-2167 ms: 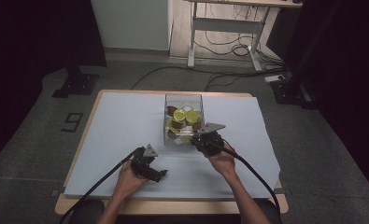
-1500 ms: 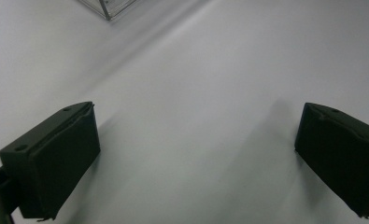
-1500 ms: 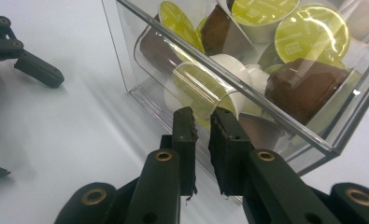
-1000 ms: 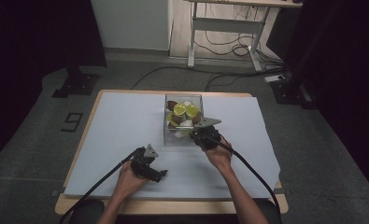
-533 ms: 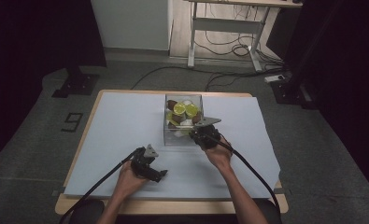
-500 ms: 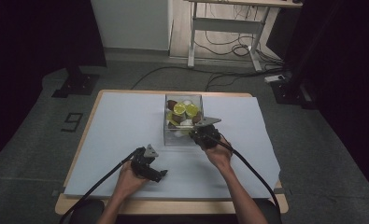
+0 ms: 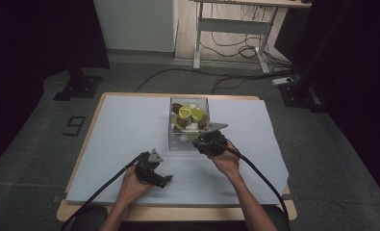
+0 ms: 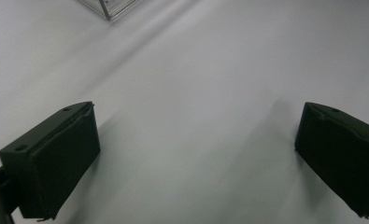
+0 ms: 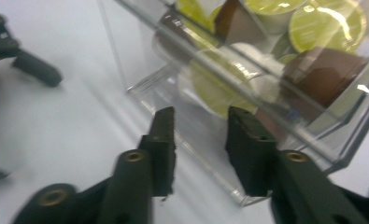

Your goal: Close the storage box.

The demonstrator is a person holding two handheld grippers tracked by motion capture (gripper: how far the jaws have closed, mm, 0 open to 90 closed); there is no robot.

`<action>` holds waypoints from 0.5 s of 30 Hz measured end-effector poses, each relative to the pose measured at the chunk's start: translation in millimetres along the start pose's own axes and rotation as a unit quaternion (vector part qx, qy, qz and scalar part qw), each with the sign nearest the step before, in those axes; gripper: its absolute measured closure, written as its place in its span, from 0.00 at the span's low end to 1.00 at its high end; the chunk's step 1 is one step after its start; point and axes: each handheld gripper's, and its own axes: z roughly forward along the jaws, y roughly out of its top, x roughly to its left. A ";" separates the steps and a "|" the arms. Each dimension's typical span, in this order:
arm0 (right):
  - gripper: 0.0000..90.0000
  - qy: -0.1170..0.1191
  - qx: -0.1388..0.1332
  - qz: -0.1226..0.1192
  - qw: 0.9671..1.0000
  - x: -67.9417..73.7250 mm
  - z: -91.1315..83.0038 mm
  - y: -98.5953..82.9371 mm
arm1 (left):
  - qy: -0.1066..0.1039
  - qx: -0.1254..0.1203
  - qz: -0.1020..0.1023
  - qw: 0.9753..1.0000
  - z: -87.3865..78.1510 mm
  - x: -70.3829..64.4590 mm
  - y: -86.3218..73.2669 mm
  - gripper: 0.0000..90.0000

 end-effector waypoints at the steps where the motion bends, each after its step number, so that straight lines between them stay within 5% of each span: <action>1: 0.61 0.003 -0.001 -0.003 1.000 1.2 -2.0 -0.5 | 0.000 0.000 0.000 1.000 0.0 0.0 0.0 0.00; 7: 0.45 0.014 0.009 -0.018 1.000 4.8 -12.9 -4.7 | 0.000 0.001 0.001 1.000 -0.1 0.1 0.0 0.00; 15: 0.30 0.002 0.008 -0.031 0.999 3.4 -28.3 -17.2 | 0.000 0.000 0.001 1.000 -0.1 0.1 0.0 0.00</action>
